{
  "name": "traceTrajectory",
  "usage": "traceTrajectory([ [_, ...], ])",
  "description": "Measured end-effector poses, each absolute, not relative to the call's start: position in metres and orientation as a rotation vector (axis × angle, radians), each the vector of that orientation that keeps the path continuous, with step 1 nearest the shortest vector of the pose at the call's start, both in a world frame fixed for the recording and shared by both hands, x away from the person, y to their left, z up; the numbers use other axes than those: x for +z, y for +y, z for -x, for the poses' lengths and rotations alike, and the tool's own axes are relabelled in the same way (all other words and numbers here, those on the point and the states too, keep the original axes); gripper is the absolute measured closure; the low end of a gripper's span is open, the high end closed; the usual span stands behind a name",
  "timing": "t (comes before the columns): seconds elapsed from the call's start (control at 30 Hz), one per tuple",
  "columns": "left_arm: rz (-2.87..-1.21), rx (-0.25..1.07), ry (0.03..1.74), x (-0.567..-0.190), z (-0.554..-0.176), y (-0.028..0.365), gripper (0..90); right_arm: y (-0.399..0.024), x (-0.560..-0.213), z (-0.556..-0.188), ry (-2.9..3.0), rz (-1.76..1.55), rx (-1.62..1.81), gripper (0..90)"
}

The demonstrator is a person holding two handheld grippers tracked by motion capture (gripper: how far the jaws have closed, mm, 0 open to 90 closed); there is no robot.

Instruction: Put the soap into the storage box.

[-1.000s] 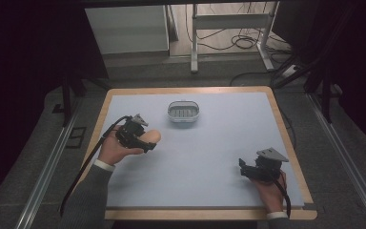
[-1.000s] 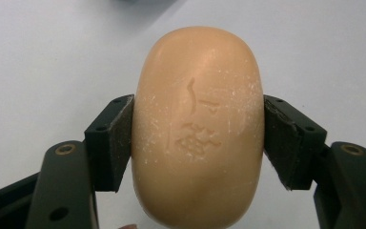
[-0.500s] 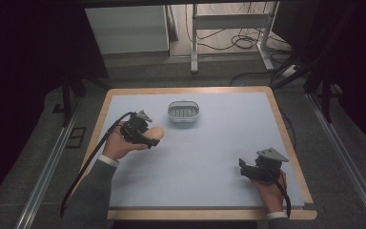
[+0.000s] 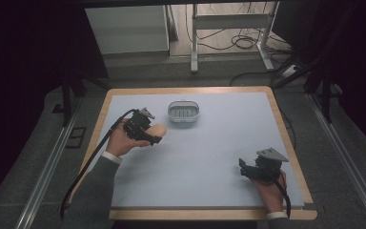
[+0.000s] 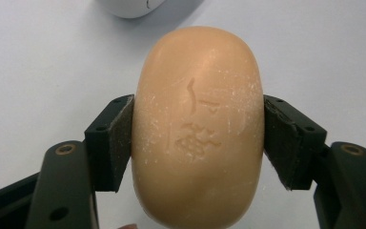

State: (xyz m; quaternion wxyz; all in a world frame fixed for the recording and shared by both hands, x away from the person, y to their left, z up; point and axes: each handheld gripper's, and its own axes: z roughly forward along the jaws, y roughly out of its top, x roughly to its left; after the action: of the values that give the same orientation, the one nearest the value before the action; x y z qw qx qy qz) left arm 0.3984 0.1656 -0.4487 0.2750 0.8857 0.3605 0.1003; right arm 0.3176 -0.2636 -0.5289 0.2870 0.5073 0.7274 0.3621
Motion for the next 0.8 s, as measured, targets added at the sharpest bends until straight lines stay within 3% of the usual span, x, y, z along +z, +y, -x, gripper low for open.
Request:
traceTrajectory([
  [0.8,-2.390,0.281,0.964,-0.444,-0.420,0.154,32.4,-0.263,-0.529,-0.318,1.945,-1.352,0.965,6.2],
])
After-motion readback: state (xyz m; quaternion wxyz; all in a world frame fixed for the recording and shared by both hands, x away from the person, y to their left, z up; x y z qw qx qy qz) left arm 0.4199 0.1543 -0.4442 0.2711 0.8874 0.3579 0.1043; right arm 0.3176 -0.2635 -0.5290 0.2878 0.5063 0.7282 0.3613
